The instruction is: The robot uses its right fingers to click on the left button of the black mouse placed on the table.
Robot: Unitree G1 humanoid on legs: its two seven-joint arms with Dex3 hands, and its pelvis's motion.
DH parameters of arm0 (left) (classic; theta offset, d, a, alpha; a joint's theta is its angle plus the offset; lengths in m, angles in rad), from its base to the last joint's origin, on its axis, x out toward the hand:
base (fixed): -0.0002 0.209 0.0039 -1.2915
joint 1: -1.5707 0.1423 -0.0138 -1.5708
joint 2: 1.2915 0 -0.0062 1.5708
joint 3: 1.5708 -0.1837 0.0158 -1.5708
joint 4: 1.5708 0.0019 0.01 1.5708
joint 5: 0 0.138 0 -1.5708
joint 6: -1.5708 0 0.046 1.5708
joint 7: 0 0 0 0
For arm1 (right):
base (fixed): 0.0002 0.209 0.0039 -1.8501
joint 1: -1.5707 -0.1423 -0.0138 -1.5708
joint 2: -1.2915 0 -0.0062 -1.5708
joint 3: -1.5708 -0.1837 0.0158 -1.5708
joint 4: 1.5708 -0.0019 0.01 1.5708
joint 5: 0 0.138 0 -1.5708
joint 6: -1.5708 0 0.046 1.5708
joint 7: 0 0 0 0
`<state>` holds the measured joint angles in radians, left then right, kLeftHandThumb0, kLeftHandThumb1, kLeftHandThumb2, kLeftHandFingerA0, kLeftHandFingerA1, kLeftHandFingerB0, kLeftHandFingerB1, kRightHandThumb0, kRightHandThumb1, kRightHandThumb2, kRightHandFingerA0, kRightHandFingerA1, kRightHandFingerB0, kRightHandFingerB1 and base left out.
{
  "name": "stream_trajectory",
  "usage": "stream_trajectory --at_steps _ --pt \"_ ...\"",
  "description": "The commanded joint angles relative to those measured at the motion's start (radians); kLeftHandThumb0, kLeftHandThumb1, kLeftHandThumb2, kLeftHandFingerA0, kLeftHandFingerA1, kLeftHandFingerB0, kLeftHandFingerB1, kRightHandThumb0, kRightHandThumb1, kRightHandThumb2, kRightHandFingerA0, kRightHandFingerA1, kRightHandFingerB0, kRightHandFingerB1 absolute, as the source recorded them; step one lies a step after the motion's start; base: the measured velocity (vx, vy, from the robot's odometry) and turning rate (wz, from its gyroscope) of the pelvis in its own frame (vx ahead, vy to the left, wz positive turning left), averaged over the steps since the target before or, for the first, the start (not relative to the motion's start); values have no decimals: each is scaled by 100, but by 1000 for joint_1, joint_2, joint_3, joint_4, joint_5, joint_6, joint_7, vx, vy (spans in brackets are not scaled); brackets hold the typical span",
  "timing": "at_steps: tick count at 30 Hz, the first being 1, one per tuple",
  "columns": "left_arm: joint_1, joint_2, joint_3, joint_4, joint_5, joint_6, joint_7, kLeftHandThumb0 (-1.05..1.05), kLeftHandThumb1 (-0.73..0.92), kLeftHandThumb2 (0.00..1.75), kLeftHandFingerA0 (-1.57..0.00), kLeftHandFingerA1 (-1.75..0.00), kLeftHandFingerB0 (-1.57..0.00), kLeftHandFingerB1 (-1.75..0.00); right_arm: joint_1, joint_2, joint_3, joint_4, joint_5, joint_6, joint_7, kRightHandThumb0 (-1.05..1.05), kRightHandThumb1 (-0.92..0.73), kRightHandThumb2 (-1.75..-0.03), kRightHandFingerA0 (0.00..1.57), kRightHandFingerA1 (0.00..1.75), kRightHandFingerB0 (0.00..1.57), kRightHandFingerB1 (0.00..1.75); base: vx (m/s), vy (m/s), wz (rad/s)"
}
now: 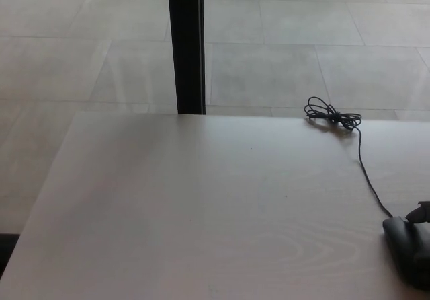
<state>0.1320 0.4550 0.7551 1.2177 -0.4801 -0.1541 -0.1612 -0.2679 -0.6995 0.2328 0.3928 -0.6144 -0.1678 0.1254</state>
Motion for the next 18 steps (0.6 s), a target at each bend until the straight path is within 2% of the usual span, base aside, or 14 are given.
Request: stream_trajectory --at_steps 1,2,4,5,7,8,9,12,13,14,15,16,17,18 --pt "-71 25 -57 -188 45 -155 -46 -83 92 73 -65 -55 -55 -44 312 10 -1241 100 785 166 -172 -60 -62 -99 48 60 35 51 0 0 0" --pt "-84 25 -53 -193 35 -143 -64 -80 92 76 -66 -48 -55 -41 320 17 -1265 85 784 194 -172 -62 -77 -64 53 46 44 38 0 0 0" --pt "-80 30 -85 -223 75 -179 -62 -90 78 92 -63 -55 -48 -47 332 38 -1260 71 787 180 -169 -61 -74 -63 55 47 47 39 0 0 0" --pt "-78 31 -98 -235 90 -196 -69 -82 92 78 -61 -49 -50 -40 335 48 -1252 54 777 189 -170 -60 -59 -98 50 59 36 51 0 0 0" --pt "-91 37 -114 -244 97 -209 -110 -90 92 75 -61 -48 -51 -39 326 68 -1209 50 771 187 -159 -68 -61 -97 55 59 39 50 0 0 0" --pt "-95 37 -127 -255 111 -210 -113 -91 92 78 -57 -48 -47 -39 333 84 -1177 32 760 162 -148 -60 -74 -62 55 45 49 40 0 0 0" --pt "-97 37 -140 -272 121 -200 -107 -83 76 118 -54 -59 -42 -50 348 106 -1146 -14 751 140 -131 -58 -74 -62 56 48 47 39 0 0 0" --pt "-112 32 -151 -285 124 -212 -125 -87 92 76 -63 -49 -48 -39 369 159 -1045 -113 699 99 -117 -43 -76 -62 60 47 46 39 0 0 0" --pt "-119 30 -152 -296 113 -196 -141 -87 92 74 -58 -48 -47 -39 384 161 -990 -114 678 21 -98 -37 -62 -91 39 54 51 59 0 0 0" --pt "-119 26 -152 -315 100 -190 -164 -86 73 115 -52 -59 -39 -51 394 163 -941 -126 642 -10 -87 -46 -74 -63 62 55 47 39 0 0 0" --pt "-114 25 -160 -336 103 -183 -166 -94 92 73 -59 -49 -46 -37 398 169 -895 -160 596 -11 -90 -56 -71 -62 74 62 44 37 0 0 0" --pt "-105 20 -173 -363 109 -175 -163 -93 92 73 -59 -48 -46 -38 403 183 -846 -222 543 -2 -92 -62 -71 -62 71 58 45 37 0 0 0" --pt "-99 9 -175 -374 104 -185 -172 -88 75 117 -53 -58 -39 -50 406 194 -843 -273 529 23 -89 -61 -73 -62 59 53 44 37 0 0 0" --pt "-91 5 -177 -379 101 -191 -174 -92 92 74 -57 -48 -46 -38 407 200 -846 -312 508 44 -90 -60 -76 -62 57 52 43 38 0 0 0"
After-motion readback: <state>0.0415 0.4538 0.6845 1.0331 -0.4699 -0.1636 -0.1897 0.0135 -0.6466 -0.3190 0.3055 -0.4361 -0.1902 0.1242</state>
